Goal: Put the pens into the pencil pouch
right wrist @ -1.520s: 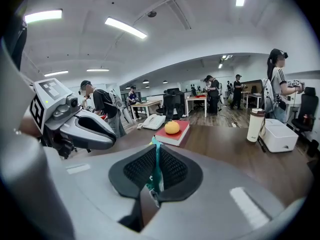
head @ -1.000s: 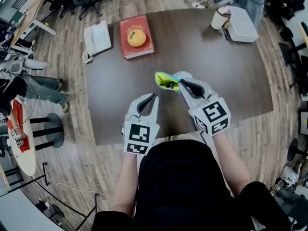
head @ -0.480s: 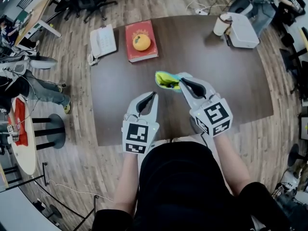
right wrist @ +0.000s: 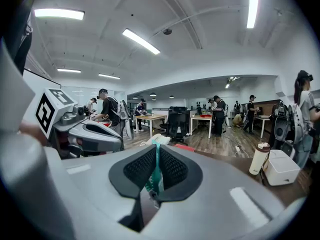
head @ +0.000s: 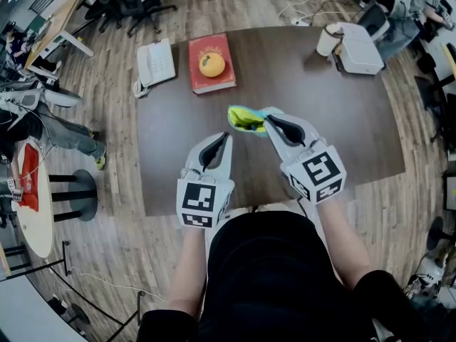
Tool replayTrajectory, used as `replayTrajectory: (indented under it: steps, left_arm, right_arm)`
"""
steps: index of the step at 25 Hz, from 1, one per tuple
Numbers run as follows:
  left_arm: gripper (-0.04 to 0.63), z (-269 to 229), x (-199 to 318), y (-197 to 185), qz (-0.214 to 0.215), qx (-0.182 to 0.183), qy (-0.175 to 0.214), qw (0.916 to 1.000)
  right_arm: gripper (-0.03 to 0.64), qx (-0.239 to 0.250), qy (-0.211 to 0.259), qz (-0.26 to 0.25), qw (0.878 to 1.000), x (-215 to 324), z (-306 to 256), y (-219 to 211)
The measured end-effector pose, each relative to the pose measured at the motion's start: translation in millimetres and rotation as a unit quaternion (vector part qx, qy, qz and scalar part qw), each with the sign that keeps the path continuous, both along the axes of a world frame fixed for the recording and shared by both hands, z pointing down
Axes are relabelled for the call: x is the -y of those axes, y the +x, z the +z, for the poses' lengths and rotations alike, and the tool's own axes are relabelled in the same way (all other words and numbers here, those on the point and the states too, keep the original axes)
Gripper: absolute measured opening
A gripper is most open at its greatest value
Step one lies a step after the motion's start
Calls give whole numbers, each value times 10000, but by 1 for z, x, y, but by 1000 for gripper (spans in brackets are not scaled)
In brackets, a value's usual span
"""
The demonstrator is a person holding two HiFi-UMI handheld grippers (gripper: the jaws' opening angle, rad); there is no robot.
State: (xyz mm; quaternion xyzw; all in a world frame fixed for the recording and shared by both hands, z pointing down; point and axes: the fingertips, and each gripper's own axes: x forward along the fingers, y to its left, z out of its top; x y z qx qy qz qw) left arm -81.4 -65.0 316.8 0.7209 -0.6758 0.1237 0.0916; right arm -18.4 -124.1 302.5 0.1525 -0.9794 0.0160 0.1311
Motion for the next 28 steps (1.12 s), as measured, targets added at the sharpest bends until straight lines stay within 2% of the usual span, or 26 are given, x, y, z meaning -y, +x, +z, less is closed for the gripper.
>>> replayTrajectory:
  steps: [14,28]
  left_arm:
    - [0,-11,-8,-6,-284,-45,199,9994]
    - [0,-12,-10,-5,-317,17,135,9994]
  right_arm:
    - [28,58,-62,-42,10000,-11,-8,8]
    - [28,105,-110,-51,9999,-12,-10,12]
